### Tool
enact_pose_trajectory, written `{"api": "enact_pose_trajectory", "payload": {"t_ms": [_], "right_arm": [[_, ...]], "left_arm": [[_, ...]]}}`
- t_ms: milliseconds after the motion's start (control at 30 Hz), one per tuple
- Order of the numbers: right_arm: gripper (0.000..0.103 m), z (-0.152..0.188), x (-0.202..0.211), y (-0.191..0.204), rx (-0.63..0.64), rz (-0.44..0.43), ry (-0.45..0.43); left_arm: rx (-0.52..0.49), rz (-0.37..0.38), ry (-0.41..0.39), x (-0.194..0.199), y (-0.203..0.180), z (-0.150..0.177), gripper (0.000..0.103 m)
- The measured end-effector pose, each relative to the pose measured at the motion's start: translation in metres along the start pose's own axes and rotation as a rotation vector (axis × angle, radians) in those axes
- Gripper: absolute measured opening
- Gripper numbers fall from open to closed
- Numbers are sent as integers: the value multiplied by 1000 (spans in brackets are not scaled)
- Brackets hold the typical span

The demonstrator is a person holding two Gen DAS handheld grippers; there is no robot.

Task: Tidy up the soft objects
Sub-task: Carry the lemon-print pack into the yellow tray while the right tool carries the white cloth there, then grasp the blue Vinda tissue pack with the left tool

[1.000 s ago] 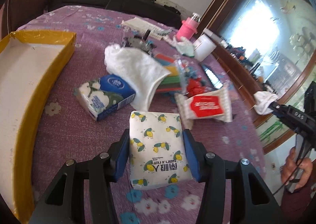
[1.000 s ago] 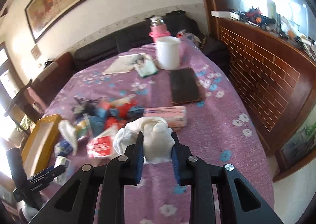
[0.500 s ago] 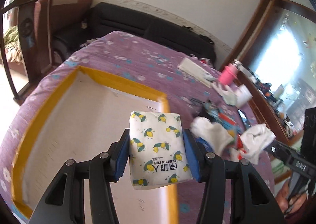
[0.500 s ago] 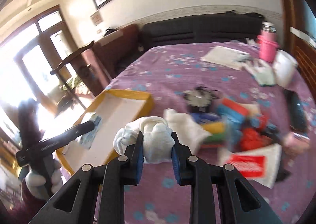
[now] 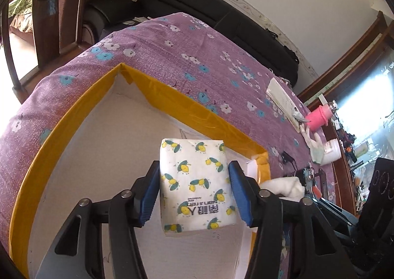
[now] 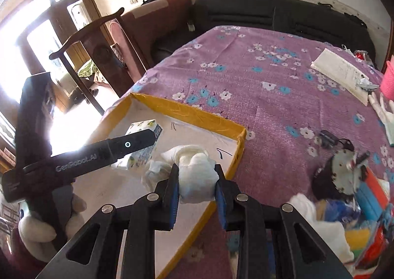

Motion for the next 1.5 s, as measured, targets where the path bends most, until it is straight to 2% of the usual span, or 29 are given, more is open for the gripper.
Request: {"api": "enact_pose_trajectory", "payload": {"t_ms": [33, 100, 133, 233, 333, 500, 633, 700, 833, 933, 1000, 1067, 1133, 1200, 1233, 1267, 1300, 1500], "right_arm": [[43, -1, -3, -2, -10, 2, -5], [66, -6, -1, -7, -28, 8, -33], [69, -8, 2, -8, -29, 14, -47], [71, -12, 16, -15, -18, 35, -78], [70, -12, 50, -29, -17, 48, -134], [77, 5, 118, -77, -74, 99, -216], [78, 31, 159, -120, -168, 147, -248], [78, 52, 177, -141, -218, 163, -245], [78, 94, 205, -172, -293, 187, -236], [78, 115, 222, -190, -325, 204, -241], [78, 126, 234, -201, -341, 216, -248], [78, 136, 244, -211, -357, 225, -259], [79, 144, 251, -221, -381, 226, -265], [80, 153, 255, -231, -417, 220, -269], [80, 155, 256, -234, -430, 218, -270], [80, 158, 257, -236, -443, 215, -271], [80, 159, 257, -237, -452, 214, -270], [80, 168, 259, -245, -469, 238, -265]], "left_arm": [[7, 1, -2, 0, 1, 0, 62], [23, 1, -3, 0, 5, -1, 66], [28, 0, -7, 2, 6, -2, 66], [17, -8, -20, 11, 5, -4, 66], [-26, 10, -46, 31, -10, -4, 67], [-184, 80, -77, 61, -70, 13, 77], [-304, 148, -9, 55, -126, 51, 77], [-362, 156, 35, 44, -146, 75, 77], [-539, 97, 127, 15, -178, 127, 77], [-698, -8, 137, -2, -187, 151, 77], [-764, -75, 137, -12, -185, 158, 77], [-771, -111, 156, -22, -179, 160, 79], [-759, -130, 179, -31, -174, 160, 87], [-768, -147, 205, -36, -174, 166, 87], [-775, -147, 209, -36, -175, 169, 86], [-772, -133, 213, -35, -178, 172, 79], [-765, -119, 217, -32, -179, 173, 67], [-687, -36, 161, 3, -185, 173, 61]]}}
Point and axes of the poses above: each gripper's, at about its wrist camera, not at the fingertips, and x roughly against the way its jaws point, y to its left, z to its underside, the point moved 5 cm from there along -x, roughly the way its jaws point, and after that the axes turned 10 degrees about -y, right-handed, at the moved point
